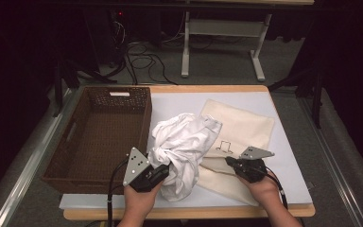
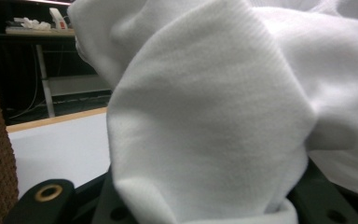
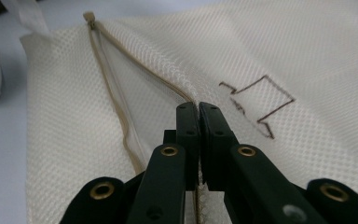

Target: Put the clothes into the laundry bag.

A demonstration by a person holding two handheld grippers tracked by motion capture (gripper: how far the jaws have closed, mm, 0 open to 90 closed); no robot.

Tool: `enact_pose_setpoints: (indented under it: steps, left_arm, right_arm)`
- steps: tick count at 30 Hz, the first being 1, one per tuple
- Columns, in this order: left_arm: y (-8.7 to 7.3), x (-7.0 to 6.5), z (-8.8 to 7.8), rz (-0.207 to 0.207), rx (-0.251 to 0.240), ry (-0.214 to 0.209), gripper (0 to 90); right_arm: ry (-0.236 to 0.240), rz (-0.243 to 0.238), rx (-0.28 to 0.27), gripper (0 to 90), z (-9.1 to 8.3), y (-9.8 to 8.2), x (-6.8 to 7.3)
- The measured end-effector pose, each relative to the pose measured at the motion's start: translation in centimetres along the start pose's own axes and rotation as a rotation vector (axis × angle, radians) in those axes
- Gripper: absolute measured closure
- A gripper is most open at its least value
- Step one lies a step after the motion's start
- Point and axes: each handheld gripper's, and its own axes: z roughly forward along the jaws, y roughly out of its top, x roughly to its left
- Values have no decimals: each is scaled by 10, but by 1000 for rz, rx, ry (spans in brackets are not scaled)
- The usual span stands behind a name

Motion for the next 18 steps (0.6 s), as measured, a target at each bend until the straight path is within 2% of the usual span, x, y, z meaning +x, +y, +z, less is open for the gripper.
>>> enact_pose_setpoints:
  steps: [6, 11, 18]
  left_arm:
    - [-7, -9, 2, 20, 24, -39, 625]
    - [-18, -18, 9, 38, 78, -62, 626]
    - [-25, -27, 15, 45, 106, -93, 626]
  right_arm:
    - [-14, 17, -81, 895, -10, 11, -2]
    - [-5, 54, -136, 895, -19, 8, -5]
    - [-11, 96, -195, 895, -25, 8, -13]
